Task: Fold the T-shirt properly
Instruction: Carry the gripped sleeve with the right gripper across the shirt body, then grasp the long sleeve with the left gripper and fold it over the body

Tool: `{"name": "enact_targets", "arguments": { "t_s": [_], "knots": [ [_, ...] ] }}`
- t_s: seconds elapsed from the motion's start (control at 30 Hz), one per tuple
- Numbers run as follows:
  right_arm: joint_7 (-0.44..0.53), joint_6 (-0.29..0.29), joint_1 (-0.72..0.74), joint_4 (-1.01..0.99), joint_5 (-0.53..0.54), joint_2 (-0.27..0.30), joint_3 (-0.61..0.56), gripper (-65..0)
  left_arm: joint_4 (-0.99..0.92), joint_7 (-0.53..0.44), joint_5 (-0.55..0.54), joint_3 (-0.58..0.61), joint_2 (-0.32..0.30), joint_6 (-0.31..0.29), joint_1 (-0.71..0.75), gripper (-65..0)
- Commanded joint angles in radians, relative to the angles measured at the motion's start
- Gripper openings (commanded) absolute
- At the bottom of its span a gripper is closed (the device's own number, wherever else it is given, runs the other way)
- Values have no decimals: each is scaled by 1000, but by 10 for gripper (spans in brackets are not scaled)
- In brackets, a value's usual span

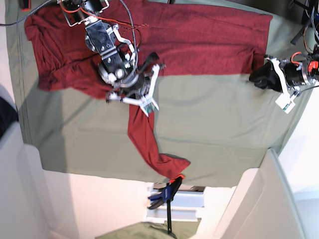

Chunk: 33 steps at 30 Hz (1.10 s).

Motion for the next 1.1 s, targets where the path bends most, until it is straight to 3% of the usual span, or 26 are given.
{"name": "enact_targets", "arguments": {
  "t_s": [0.0, 0.33, 0.43, 0.57, 0.6, 0.67, 0.73, 0.87, 1.07],
  "knots": [
    [19, 2, 7, 47, 2, 7, -2, -650, 14, -31, -19, -9, -25, -9, -19, -417],
    [-28, 2, -277, 412, 43, 174, -8, -650, 19, -40, -101, -8, -10, -9, -23, -391],
    [-27, 2, -336, 470, 38, 204, -8, -650, 39, -45, -101, -8, 26, -9, -35, -338],
    [-47, 2, -349, 475, 39, 206, -7, -650, 49, -45, -83, 16, 116, -9, -105, -332],
    [-51, 2, -348, 476, 39, 206, -7, -623, 49, -52, -56, 29, 141, -9, -128, -332],
    [-51, 2, -349, 477, 30, 207, -5, -435, 43, -82, 12, 65, 189, -9, -175, -332],
    [-56, 2, -349, 485, -8, 207, -5, -330, 23, -127, 94, 105, 236, -9, -223, -332],
    [-107, -1, -351, 561, -79, 207, 2, -322, -89, -203, 225, 169, 336, -9, -327, -332],
    [-132, -1, -381, 677, -92, 207, 123, -323, -381, -225, 305, 192, 508, -2, -508, -333]
  ]
}}
